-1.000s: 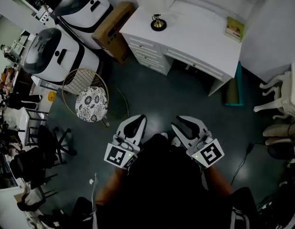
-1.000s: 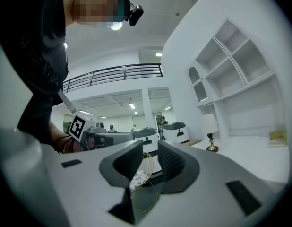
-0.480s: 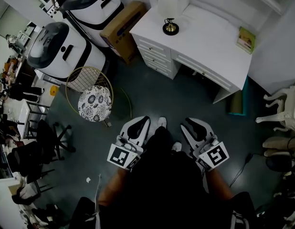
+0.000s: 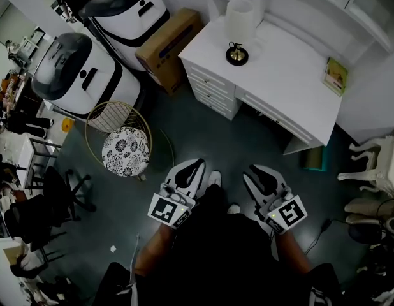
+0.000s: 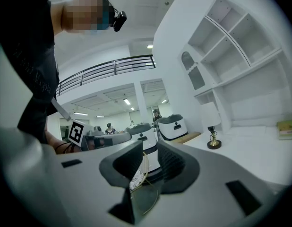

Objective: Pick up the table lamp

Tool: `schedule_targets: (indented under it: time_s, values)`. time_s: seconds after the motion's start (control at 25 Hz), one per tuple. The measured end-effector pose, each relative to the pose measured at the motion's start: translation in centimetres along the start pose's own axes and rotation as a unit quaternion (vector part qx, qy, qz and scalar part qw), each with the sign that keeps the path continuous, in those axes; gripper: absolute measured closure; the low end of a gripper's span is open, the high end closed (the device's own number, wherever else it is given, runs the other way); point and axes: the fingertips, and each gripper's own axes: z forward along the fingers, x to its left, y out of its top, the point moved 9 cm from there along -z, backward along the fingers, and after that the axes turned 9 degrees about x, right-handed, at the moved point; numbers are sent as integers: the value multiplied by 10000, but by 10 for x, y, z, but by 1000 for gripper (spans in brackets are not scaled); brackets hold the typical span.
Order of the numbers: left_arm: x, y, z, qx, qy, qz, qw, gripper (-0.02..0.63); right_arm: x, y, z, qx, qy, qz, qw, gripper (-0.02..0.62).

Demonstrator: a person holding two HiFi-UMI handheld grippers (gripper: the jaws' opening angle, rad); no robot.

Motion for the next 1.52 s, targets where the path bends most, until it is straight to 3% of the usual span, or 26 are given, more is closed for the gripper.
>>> schedule_targets:
  time_s: [0.76,1.12,1.52]
  values:
    - [133,20,57,9,-402,-105,9991,588,-33,45,116,91,-237,144,9996,503]
    - [146,26,69,-20,-378,-33,9993,588,-39,40,123,237,-307,174,9991,503]
    - [157,26,102,150,-391,42,9991,588,-72,45,136,22,-254,159,9995,503]
